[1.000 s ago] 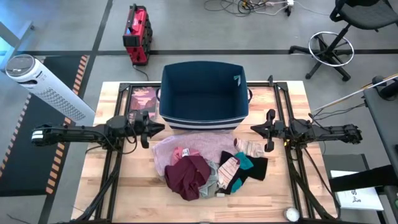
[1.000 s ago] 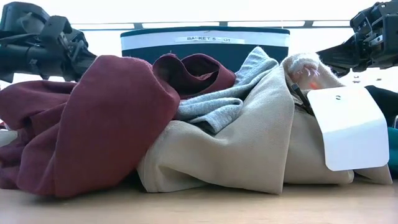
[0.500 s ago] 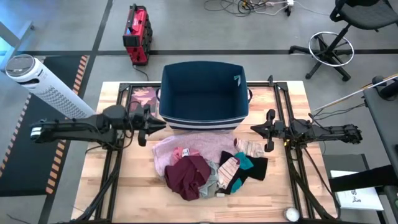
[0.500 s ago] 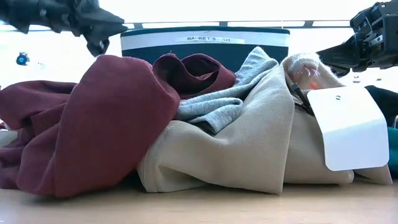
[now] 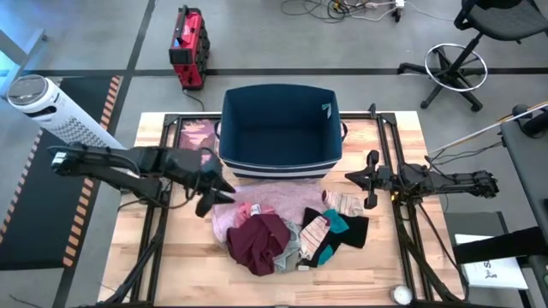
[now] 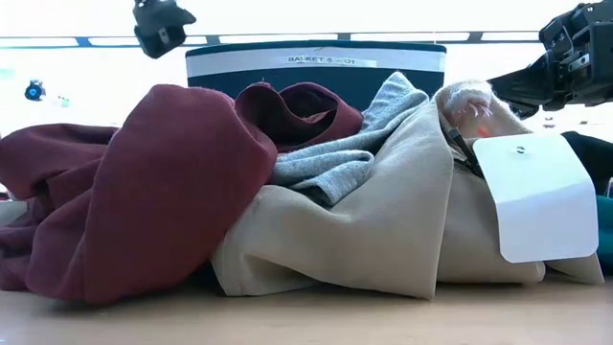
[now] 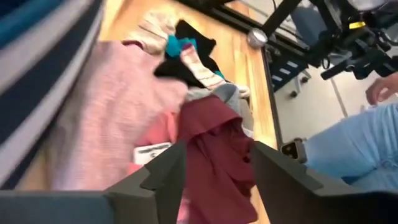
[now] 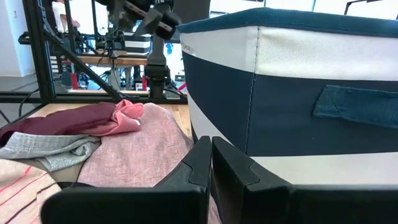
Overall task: Sort clothes
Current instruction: Put the red underwear into the blue laundry bin
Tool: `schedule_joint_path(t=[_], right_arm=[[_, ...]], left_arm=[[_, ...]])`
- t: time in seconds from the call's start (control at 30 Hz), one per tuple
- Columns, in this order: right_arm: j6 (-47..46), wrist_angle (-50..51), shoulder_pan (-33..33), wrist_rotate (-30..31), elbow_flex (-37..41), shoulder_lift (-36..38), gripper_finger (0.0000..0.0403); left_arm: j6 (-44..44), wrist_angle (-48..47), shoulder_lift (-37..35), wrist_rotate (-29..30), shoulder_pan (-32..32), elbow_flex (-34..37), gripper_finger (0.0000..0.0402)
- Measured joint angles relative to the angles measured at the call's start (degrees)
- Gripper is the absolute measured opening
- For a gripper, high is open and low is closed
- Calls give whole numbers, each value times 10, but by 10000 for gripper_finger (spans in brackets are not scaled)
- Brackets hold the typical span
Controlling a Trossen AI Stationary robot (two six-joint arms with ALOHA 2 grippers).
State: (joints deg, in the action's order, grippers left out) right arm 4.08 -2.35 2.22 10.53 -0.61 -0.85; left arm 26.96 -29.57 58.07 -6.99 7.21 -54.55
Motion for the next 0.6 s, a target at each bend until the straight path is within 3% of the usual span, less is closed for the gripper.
schedule_joint_path(t=[0.17, 0.4, 0.6], right_arm=[[0, 0, 0, 0, 0, 0, 0], [0, 0, 0, 0, 0, 0, 0], [0, 0, 0, 0, 0, 0, 0]], left_arm=[[40, 0, 81, 5, 35, -29, 192], [64, 0, 204, 6, 85, -65, 185], [71, 0, 299, 87, 94, -118, 186]])
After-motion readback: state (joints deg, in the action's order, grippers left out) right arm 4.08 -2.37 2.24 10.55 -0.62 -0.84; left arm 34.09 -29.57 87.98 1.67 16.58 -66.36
